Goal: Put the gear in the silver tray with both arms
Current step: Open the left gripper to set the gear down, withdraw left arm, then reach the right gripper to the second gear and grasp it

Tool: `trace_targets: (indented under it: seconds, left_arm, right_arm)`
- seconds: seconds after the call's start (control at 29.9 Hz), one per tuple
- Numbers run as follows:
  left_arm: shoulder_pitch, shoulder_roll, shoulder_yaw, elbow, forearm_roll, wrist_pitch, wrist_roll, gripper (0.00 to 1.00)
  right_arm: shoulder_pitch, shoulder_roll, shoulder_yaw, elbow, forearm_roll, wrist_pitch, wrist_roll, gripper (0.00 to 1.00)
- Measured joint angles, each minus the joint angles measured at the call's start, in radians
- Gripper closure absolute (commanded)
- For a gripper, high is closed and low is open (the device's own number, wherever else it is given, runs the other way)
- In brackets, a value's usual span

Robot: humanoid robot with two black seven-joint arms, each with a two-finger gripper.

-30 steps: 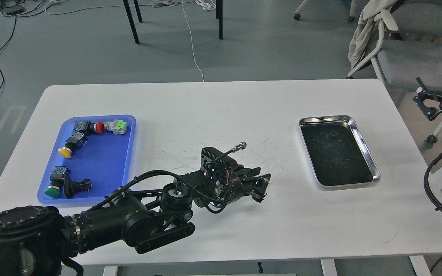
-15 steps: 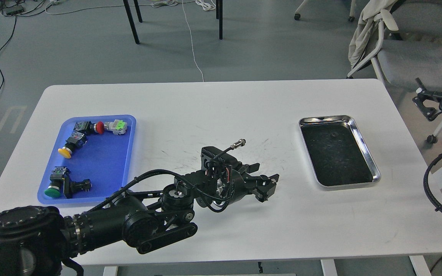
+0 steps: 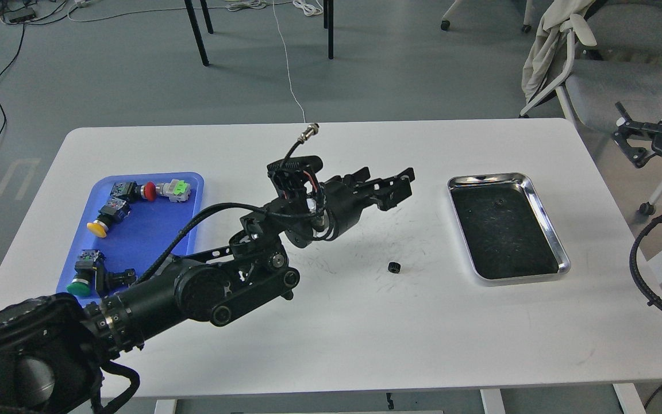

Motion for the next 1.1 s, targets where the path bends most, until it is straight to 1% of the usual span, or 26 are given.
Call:
trace_targets:
  seconds: [0.1, 0.13, 0.2, 0.23, 0.3, 0.4, 0.5, 0.6, 0.7, 0.77, 0.84, 0.9, 0.97, 1.04, 1.1]
  left_arm:
    - [-0.02, 0.014, -0.076, 0.0, -0.089, 0.023, -0.009, 0.02]
    - [-0.022, 0.033, -0.1, 0.001, -0.126, 0.044, -0.013, 0.02]
    - [-0.021, 0.091, -0.145, 0.003, -0.218, 0.114, -0.026, 0.02]
    - [-0.016, 0.125, -0.161, 0.002, -0.269, 0.148, -0.033, 0.02]
    - [-0.002, 0.185, -0.181, -0.001, -0.376, 0.184, -0.041, 0.02]
    - [0.018, 0.243, -0.233, -0.002, -0.595, 0.2, -0.061, 0.02]
    - [0.025, 0.281, -0.264, 0.022, -0.772, 0.202, -0.105, 0.02]
    - [0.027, 0.315, -0.278, 0.062, -0.881, 0.183, -0.129, 0.02]
    - [0.039, 0.358, -0.283, 0.084, -1.015, 0.105, -0.135, 0.02]
    - [0.053, 0.394, -0.283, 0.093, -1.112, 0.035, -0.135, 0.02]
    - [0.064, 0.413, -0.28, 0.103, -1.158, 0.002, -0.134, 0.02]
    - [0.074, 0.419, -0.279, 0.122, -1.172, -0.002, -0.134, 0.02]
    - [0.084, 0.423, -0.278, 0.133, -1.176, 0.0, -0.135, 0.02]
    - [0.095, 0.428, -0.278, 0.137, -1.176, 0.002, -0.145, 0.02]
    - [0.102, 0.44, -0.277, 0.137, -1.176, 0.003, -0.164, 0.02]
  right_arm:
    - [0.023, 0.002, -0.002, 0.001, 0.0, 0.001, 0.0, 0.03]
    - [0.03, 0.005, -0.002, 0.001, 0.0, 0.001, 0.0, 0.03]
    - [0.045, 0.019, -0.005, 0.013, -0.002, -0.002, -0.002, 0.03]
    - [0.053, 0.028, -0.01, 0.035, -0.006, -0.004, -0.003, 0.03]
    - [0.067, 0.038, -0.038, 0.094, -0.027, -0.011, -0.003, 0.03]
    - [0.124, 0.039, -0.104, 0.172, -0.09, -0.035, -0.007, 0.03]
    - [0.218, 0.031, -0.212, 0.199, -0.16, -0.058, -0.024, 0.03]
    - [0.378, 0.006, -0.42, 0.201, -0.192, -0.064, -0.038, 0.03]
    - [0.593, -0.001, -0.705, 0.204, -0.197, -0.066, -0.043, 0.03]
    - [0.751, 0.005, -0.91, 0.212, -0.198, -0.067, -0.045, 0.03]
    - [0.887, 0.03, -1.076, 0.225, -0.199, -0.067, -0.049, 0.03]
    - [1.016, 0.081, -1.228, 0.24, -0.206, -0.067, -0.064, 0.03]
    - [1.114, 0.137, -1.345, 0.26, -0.235, -0.065, -0.091, 0.03]
    - [1.194, 0.192, -1.438, 0.29, -0.286, -0.058, -0.12, 0.03]
    - [1.263, 0.25, -1.518, 0.325, -0.357, -0.053, -0.139, 0.03]
